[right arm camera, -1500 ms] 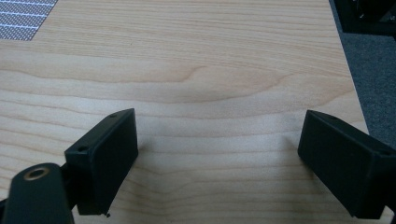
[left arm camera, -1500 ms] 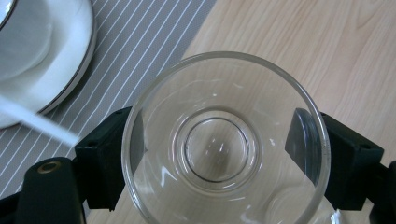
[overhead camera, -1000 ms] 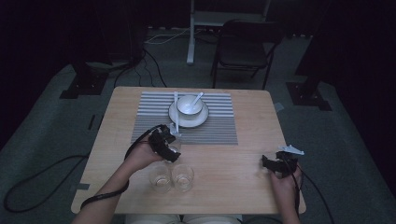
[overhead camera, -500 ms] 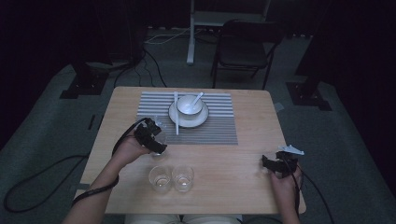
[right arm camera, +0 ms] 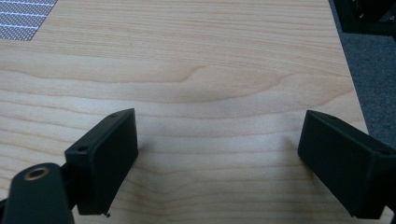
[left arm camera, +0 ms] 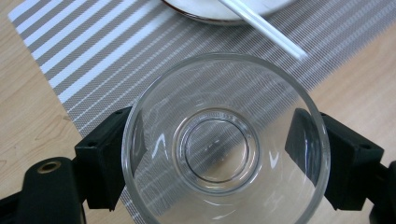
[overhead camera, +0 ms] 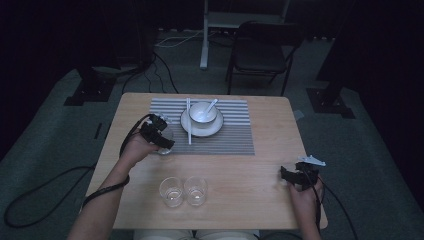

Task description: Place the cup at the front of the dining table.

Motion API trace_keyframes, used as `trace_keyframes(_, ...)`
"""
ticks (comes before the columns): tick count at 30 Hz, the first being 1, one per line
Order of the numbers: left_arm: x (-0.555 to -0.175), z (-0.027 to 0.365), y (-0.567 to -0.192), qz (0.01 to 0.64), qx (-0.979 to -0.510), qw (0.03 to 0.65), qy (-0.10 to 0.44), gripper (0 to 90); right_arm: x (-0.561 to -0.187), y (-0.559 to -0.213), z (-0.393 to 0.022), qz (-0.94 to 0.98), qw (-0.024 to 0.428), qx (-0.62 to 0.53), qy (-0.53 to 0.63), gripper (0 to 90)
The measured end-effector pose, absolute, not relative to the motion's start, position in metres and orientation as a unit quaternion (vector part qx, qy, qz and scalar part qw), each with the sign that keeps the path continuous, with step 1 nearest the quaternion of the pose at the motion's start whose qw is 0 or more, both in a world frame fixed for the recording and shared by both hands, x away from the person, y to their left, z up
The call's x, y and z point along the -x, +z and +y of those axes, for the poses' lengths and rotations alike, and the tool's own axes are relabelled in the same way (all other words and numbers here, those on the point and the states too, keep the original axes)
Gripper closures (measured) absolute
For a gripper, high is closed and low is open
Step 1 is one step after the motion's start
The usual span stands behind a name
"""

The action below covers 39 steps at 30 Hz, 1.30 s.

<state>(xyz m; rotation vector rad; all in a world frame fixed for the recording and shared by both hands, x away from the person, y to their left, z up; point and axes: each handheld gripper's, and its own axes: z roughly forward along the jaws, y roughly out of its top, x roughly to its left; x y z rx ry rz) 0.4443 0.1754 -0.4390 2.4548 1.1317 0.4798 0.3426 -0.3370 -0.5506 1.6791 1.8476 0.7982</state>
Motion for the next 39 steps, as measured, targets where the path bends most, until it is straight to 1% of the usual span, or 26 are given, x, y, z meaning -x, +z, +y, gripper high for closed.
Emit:
trace_keyframes(3,-0.457,0.178,-0.438,0.423,-0.864,0.203,0.180,17.6,-0.343,-0.551,-0.337,0.681,0.257,-0.619,0.294,11.5)
trace_keyframes(6,-0.463,0.179,-0.439,0.429,-0.862,0.201,0.180,17.6,-0.343,-0.551,-0.337,0.681,0.257,-0.619,0.294,11.5)
trace_keyframes(11,-0.482,0.181,-0.448,0.451,-0.854,0.194,0.174,17.6,-0.343,-0.551,-0.337,0.681,0.257,-0.619,0.294,11.5)
trace_keyframes(15,-0.494,0.179,-0.450,0.458,-0.849,0.188,0.185,17.6,-0.343,-0.551,-0.337,0.681,0.258,-0.619,0.294,11.6)
trace_keyframes(21,-0.512,0.176,-0.444,0.462,-0.847,0.183,0.188,17.6,-0.342,-0.551,-0.337,0.680,0.258,-0.620,0.294,11.6)
trace_keyframes(23,-0.521,0.173,-0.442,0.462,-0.849,0.180,0.182,17.6,-0.342,-0.551,-0.337,0.680,0.258,-0.620,0.294,11.6)
trace_keyframes(28,-0.529,0.170,-0.444,0.459,-0.853,0.175,0.176,17.6,-0.342,-0.551,-0.337,0.680,0.258,-0.620,0.294,11.5)
trace_keyframes(32,-0.535,0.167,-0.451,0.460,-0.853,0.166,0.183,17.6,-0.342,-0.551,-0.337,0.680,0.258,-0.620,0.294,11.5)
trace_keyframes(34,-0.537,0.167,-0.456,0.464,-0.853,0.165,0.172,17.6,-0.342,-0.551,-0.337,0.680,0.258,-0.620,0.294,11.5)
trace_keyframes(37,-0.540,0.167,-0.464,0.465,-0.853,0.166,0.168,17.6,-0.342,-0.551,-0.337,0.680,0.258,-0.620,0.294,11.6)
trace_keyframes(39,-0.541,0.171,-0.466,0.477,-0.846,0.178,0.161,17.6,-0.342,-0.551,-0.337,0.680,0.258,-0.620,0.294,11.5)
